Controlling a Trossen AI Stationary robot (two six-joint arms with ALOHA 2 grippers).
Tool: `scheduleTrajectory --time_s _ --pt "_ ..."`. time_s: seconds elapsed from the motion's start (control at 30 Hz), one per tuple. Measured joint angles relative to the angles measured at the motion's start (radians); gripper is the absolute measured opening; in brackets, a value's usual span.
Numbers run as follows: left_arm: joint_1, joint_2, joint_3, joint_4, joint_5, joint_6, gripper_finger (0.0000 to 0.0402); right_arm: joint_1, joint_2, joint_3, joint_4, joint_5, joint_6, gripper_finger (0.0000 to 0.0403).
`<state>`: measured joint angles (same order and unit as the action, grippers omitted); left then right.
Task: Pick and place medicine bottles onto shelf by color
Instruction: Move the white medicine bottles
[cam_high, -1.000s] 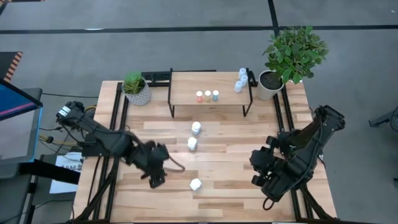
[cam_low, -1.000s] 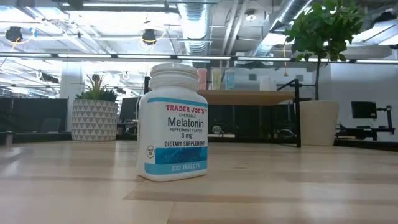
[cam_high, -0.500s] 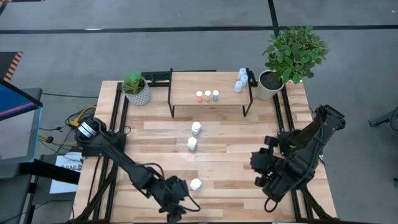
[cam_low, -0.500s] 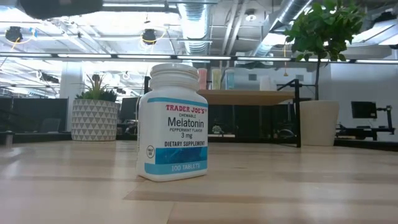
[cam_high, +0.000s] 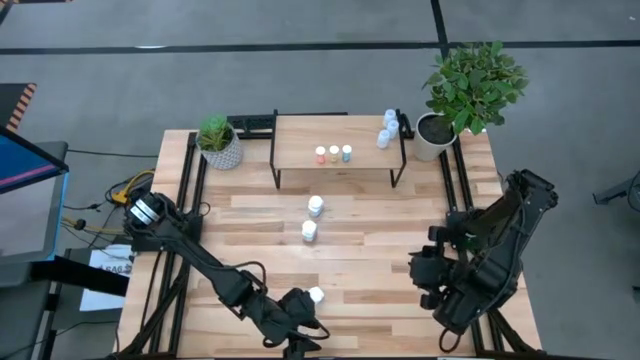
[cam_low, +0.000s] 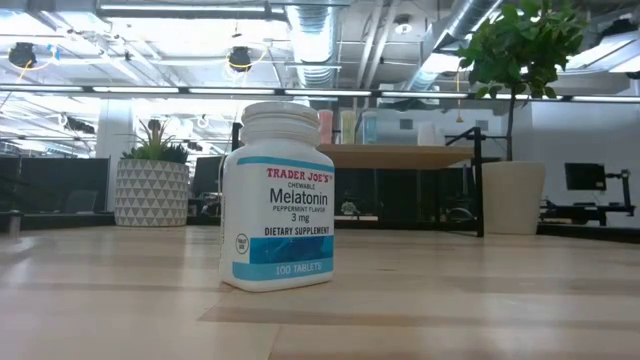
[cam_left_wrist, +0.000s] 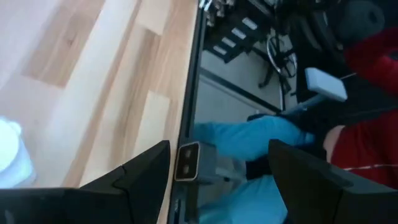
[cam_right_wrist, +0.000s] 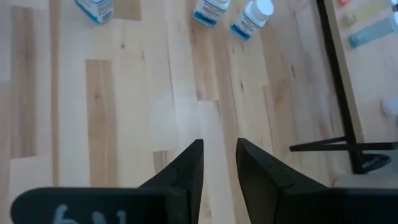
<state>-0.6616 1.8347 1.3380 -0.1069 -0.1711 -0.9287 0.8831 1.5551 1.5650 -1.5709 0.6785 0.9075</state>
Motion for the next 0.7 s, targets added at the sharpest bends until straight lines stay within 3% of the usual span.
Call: scheduleTrajectory --time_s 0.23,0.47,0.7 --pt "0.01 0.081 0.001 0.011 0.063 -0.05 0.0256 0.03 0.0 0.0 0.0 0.0 0.0 0.0116" --pt "0.013 0.108 0.003 -0.023 -0.092 -0.021 0.0256 0.033 0.0 0.0 0.0 0.0 0.001 0.0116" --pt "0.022 0.158 0.003 -0.032 -0.069 -0.047 0.0256 0.033 0.0 0.0 -0.001 0.001 0.0 0.0116"
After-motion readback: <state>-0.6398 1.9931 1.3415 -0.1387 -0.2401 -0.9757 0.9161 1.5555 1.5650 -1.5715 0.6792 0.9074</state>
